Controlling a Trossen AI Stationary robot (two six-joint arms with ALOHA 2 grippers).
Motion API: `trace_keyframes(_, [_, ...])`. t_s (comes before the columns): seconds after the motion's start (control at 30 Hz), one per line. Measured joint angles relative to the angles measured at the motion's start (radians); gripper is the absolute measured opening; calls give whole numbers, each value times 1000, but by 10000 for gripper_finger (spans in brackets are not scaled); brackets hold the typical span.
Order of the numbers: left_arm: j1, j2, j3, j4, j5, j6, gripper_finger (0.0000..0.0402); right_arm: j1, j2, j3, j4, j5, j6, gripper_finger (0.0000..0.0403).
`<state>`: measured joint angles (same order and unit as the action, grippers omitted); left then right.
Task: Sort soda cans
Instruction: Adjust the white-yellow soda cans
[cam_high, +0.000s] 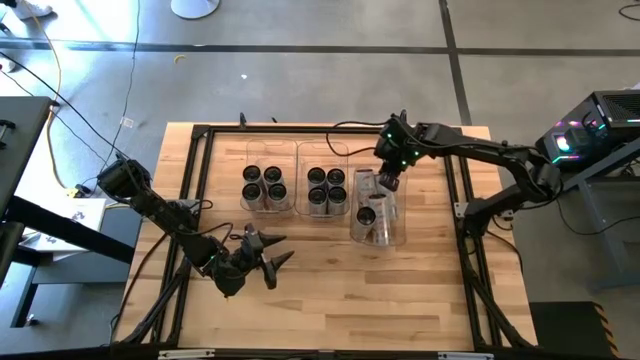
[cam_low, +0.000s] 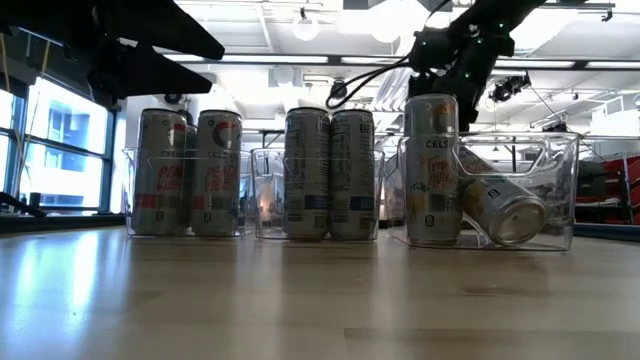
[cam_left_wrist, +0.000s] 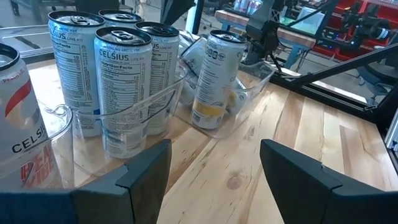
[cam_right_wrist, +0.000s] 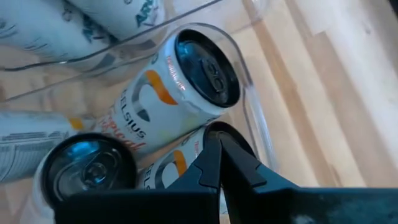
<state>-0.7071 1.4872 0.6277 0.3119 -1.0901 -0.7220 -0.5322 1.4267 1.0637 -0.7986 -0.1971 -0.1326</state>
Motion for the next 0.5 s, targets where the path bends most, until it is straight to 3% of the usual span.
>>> trace_keyframes(0.5, [0, 0, 0, 0, 0, 0, 241, 89, -30, -1, -80, -74, -25, 0])
